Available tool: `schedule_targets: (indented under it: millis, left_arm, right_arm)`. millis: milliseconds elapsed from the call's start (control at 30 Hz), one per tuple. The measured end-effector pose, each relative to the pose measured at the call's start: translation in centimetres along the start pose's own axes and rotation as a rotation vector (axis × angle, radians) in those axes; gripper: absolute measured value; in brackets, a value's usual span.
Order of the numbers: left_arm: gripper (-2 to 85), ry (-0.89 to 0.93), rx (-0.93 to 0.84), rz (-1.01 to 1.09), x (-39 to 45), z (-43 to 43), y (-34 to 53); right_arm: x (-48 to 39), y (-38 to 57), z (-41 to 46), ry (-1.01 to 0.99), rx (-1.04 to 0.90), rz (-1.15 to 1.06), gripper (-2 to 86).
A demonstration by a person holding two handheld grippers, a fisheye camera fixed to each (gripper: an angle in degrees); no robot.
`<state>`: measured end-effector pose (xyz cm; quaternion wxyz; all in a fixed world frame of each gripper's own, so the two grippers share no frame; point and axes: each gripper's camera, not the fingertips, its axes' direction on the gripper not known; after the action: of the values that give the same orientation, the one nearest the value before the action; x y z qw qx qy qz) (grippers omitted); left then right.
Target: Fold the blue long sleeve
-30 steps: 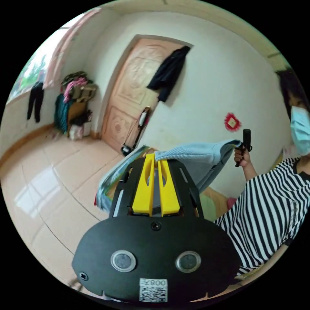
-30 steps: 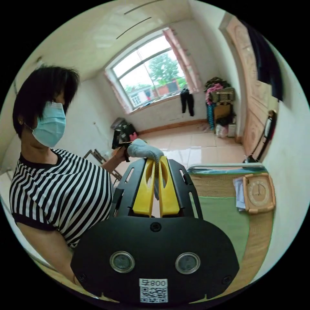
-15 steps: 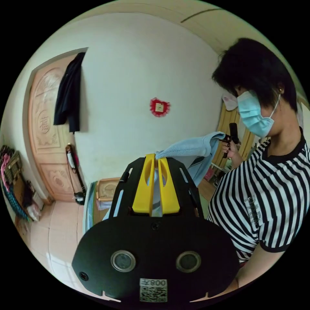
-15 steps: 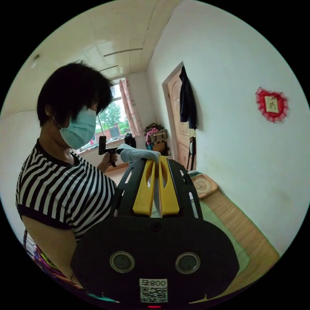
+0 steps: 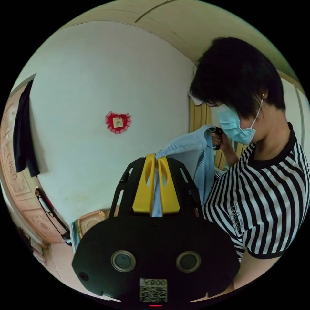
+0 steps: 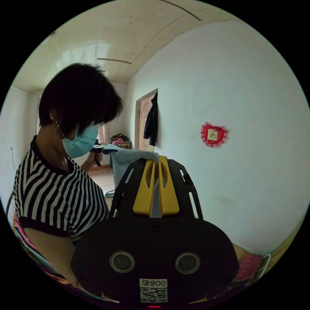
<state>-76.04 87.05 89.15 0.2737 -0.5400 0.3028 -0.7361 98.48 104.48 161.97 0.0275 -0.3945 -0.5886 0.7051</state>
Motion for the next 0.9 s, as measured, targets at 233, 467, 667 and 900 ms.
schedule_targets:
  millis: [233, 467, 667, 900]
  left_arm:
    - [1.4, 0.078, -0.086, -0.037, -0.6, 14.8, -1.8]
    - [3.6, 0.147, -0.359, -0.437, -11.8, 45.4, 2.7]
    - [6.0, -0.056, -0.759, -0.737, -12.6, 61.7, 20.4]
    - [6.9, 0.058, -1.277, -1.035, 0.4, 62.9, 48.6]
  right_arm:
    - [7.3, 2.1, 4.2, 0.101, -0.081, 0.081, 1.7]
    - [25.9, 6.8, 21.8, 0.1, -0.411, 0.349, 3.5]
    - [36.3, 20.4, 34.9, 0.314, -0.798, 0.63, 2.0]
    - [30.2, 48.1, 37.8, 0.116, -1.064, 0.996, 5.2]
